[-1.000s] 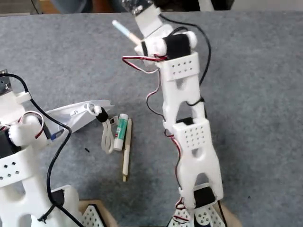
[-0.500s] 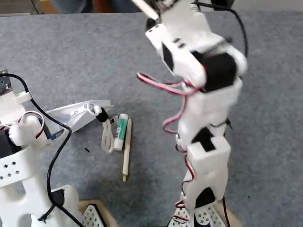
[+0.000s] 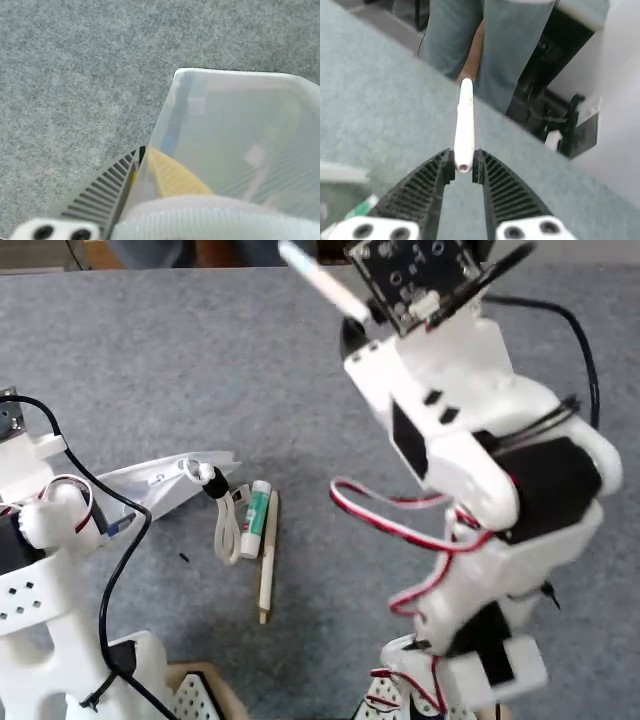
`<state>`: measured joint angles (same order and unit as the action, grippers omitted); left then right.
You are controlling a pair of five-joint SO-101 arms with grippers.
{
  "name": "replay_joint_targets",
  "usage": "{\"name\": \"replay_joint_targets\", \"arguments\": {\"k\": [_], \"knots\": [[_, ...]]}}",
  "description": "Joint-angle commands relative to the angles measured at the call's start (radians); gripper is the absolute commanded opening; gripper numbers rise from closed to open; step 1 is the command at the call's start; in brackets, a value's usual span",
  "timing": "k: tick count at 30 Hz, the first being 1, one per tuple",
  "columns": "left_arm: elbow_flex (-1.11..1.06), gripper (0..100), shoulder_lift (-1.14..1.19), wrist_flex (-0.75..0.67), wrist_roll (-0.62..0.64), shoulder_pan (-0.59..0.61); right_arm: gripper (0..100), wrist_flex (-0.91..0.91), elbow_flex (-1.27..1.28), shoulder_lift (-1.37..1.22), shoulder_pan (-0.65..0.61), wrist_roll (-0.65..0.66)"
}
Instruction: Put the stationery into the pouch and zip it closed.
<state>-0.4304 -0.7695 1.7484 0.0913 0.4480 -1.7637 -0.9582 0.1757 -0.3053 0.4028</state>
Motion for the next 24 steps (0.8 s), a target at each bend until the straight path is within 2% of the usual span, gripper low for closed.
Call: {"name": "replay_joint_targets", "arguments": {"k": [1,11,24], "knots": [[-0.047,3,0.014,-0.006,0.0,0.013,1.2,0.005,0.174,0.134,0.008,0.009],[-0.048,3,0.014,-0.006,0.0,0.013,1.2,0.011,0.527,0.328,0.008,0.003],[-0.048,3,0.014,-0.006,0.0,0.015,1.2,0.164,1.007,0.51,0.008,0.003]]}}
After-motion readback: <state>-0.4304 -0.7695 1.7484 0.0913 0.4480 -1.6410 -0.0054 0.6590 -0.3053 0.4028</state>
